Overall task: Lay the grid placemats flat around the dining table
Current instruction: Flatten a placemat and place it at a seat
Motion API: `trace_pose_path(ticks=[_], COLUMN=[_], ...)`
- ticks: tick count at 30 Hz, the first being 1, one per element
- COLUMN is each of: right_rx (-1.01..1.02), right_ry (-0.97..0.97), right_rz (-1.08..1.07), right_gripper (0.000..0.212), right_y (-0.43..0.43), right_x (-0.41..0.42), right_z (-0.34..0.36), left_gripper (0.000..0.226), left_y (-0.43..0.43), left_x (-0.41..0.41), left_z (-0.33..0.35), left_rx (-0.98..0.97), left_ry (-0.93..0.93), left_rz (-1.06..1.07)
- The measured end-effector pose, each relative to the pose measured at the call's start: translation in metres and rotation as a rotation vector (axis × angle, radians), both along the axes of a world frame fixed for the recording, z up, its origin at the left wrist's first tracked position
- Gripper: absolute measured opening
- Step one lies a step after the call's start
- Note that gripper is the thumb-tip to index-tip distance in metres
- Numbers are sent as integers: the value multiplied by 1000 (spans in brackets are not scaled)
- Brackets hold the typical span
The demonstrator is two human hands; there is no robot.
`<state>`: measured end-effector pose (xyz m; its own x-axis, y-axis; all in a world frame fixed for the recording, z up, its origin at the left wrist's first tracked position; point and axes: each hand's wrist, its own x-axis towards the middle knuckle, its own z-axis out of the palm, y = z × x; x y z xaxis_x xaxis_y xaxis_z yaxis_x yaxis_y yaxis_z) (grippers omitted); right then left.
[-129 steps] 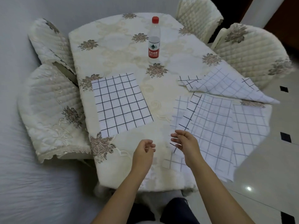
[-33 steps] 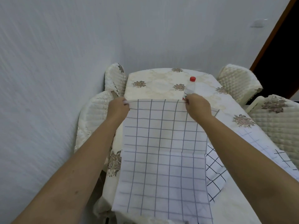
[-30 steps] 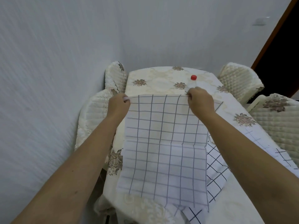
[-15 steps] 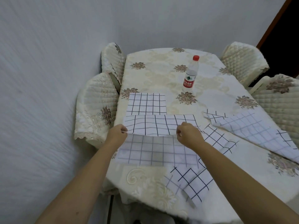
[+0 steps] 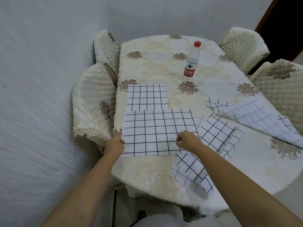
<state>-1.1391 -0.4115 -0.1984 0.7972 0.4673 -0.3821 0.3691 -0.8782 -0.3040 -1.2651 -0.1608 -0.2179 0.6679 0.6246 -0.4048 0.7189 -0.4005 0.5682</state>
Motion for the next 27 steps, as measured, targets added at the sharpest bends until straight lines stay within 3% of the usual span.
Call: trace_pose_path(ticks=[12,16,18,22,27], right_rx=[93,131,104,50,64], right_ry=[125,145,163,212,282], right_rz=[-558,-714,-772,-880,-892], right_gripper=[42,42,52,69,67], right_y=[-20,-20,-16,-9,-5], right_x=[27,48,59,72,82], right_z=[-19,-23,-25,-27,-38], left_gripper=[14,22,31,68,69], left_y=[17,23,25,26,21], left_x=[36,54,62,77,82], left_z=[-15,-15,-16,-18,-20], left_rx=[-76,-95,-104,-114,-75], left_ry=[-37,2,44,188,312], left_rz=[139,144,170,166,160])
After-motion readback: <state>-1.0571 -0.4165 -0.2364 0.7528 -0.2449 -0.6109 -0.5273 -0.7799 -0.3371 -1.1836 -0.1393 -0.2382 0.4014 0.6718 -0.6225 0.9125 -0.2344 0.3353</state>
